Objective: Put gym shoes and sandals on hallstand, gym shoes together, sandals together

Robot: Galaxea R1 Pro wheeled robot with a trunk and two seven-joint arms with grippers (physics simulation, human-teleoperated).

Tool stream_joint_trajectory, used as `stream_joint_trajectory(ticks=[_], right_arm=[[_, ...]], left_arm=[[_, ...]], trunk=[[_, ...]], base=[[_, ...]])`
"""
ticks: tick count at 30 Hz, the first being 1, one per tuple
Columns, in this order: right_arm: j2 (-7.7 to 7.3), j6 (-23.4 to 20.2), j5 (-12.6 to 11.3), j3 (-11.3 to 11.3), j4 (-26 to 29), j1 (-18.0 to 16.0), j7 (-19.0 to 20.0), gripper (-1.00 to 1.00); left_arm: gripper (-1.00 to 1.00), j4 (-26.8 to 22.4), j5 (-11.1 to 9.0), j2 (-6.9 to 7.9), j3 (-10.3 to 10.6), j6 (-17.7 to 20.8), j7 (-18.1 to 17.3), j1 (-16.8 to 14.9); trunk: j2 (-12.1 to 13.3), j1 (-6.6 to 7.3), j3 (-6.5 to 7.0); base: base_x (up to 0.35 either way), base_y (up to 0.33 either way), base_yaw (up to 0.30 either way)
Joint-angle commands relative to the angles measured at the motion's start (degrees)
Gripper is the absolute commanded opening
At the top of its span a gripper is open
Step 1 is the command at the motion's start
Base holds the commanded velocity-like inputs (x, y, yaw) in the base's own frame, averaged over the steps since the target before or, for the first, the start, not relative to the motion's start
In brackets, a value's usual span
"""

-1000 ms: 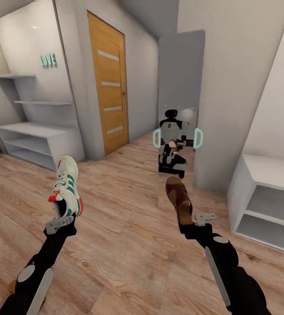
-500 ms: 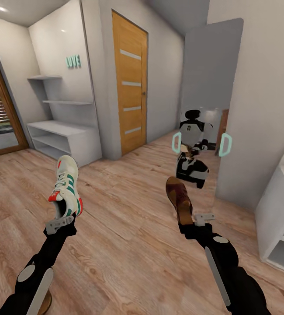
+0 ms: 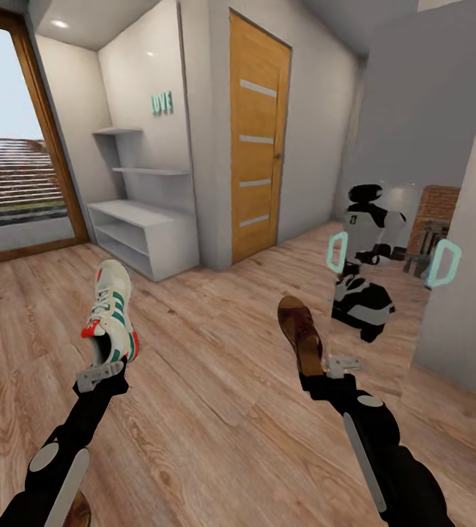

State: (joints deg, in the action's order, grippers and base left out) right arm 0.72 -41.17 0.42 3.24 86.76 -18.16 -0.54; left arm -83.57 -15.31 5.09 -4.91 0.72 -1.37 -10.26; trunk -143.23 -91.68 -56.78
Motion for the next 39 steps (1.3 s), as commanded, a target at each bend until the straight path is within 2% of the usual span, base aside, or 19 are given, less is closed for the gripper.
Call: stream_joint_trajectory(ticks=[1, 39], right_arm=[[0.01, -0.32, -0.16, 0.01, 0.08, -0.03, -0.17, -1.00], [-0.01, -0.32, -0.09, 0.01, 0.08, -0.03, -0.17, -1.00]], left_arm=[[-1.00, -0.01, -0.60, 0.01, -0.01, 0.08, -0.21, -0.03], [-1.00, -0.01, -0.60, 0.01, 0.04, 0.08, -0.21, -0.03]], trunk=[[-0.02, -0.02, -0.06], [-0.02, -0.02, -0.06]], base=[[0.347, -0.003, 0.292], [0.347, -0.140, 0.292]])
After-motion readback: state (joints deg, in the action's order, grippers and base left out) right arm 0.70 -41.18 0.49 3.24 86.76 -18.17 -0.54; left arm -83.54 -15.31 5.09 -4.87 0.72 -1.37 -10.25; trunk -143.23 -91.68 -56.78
